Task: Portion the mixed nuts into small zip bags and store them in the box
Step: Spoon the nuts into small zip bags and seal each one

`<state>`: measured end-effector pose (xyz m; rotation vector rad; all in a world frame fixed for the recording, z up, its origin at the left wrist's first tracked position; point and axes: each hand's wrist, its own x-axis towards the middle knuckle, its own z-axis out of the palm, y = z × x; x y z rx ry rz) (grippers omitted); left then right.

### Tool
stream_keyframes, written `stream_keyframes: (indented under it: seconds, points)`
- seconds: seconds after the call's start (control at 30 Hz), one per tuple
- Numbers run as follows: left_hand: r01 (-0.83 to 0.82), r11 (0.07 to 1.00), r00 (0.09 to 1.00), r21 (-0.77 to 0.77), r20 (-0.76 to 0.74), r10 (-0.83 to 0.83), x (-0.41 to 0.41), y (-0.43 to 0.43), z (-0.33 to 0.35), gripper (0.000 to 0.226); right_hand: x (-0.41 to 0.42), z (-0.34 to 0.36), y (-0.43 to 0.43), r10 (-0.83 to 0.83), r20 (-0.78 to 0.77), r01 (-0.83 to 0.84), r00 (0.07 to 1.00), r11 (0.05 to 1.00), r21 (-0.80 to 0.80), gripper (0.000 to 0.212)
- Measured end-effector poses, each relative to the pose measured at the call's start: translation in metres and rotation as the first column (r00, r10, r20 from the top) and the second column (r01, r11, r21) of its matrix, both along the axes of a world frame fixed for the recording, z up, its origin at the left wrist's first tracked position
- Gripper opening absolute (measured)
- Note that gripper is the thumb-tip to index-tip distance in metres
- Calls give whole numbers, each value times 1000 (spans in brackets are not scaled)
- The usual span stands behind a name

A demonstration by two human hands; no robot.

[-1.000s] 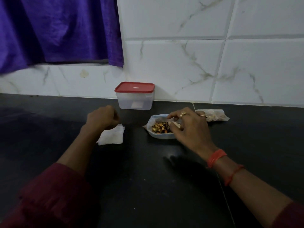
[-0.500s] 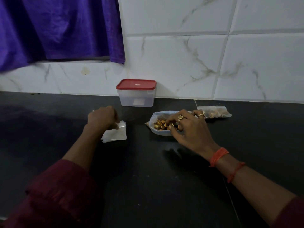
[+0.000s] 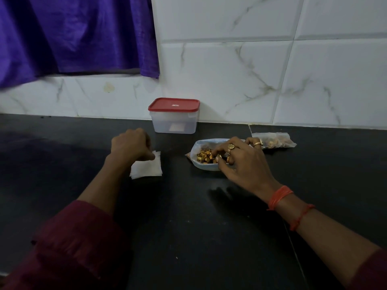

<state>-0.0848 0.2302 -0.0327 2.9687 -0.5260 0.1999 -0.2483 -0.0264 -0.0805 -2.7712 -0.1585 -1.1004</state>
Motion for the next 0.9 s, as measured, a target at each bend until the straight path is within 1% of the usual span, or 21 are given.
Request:
stream_keyframes:
  seconds: [0.1,0.17,0.2,0.23,0.3,0.37,0.47,0.5,0.53,0.57,0.63,0.73,0.83,0.9]
  points:
    - [50,993,999,-106,-6,-51,3,0,6,23,0,0,0,16,17,-16,1000,1000,21,31]
    - [99,959,995,-266,30,-95,0,-4,9,20,-1,1,1,33,41,-35,999,998,55,30]
    - [140,915,990,-377,67,-124,-2,-8,10,16,-1,2,2,45,55,-49,997,996,76,29]
    - [181,853,983,-490,102,-151,-6,-13,10,12,-2,2,3,60,71,-67,996,993,99,27]
    - [238,699,971,-675,139,-196,-15,-26,10,6,-2,5,7,82,108,-98,991,984,146,22]
    - [240,533,968,-811,158,-195,-23,-37,10,12,-2,7,9,100,144,-127,984,973,190,20]
    - [204,270,969,-941,155,-192,-37,-48,11,18,-3,10,10,128,195,-178,972,947,266,19]
    - [173,194,966,-966,129,-224,-43,-52,10,21,-3,10,11,131,206,-189,970,936,296,20]
    - [136,141,959,-981,95,-266,-51,-58,8,22,-2,11,12,133,212,-199,968,923,330,23]
    - [102,116,949,-988,62,-309,-59,-65,5,22,-2,11,12,135,217,-209,967,908,364,27]
    - [54,104,922,-993,10,-388,-73,-79,-3,22,-2,11,14,132,231,-222,964,880,421,32]
    - [-3,83,860,-997,-45,-508,-85,-93,-10,25,-2,10,14,112,224,-209,968,855,475,34]
    - [-151,51,770,-987,-150,-621,-88,-96,-9,28,-4,8,13,111,194,-196,975,844,499,34]
    - [-234,52,722,-971,-209,-659,-87,-95,-8,26,-5,8,12,125,188,-207,974,827,522,35]
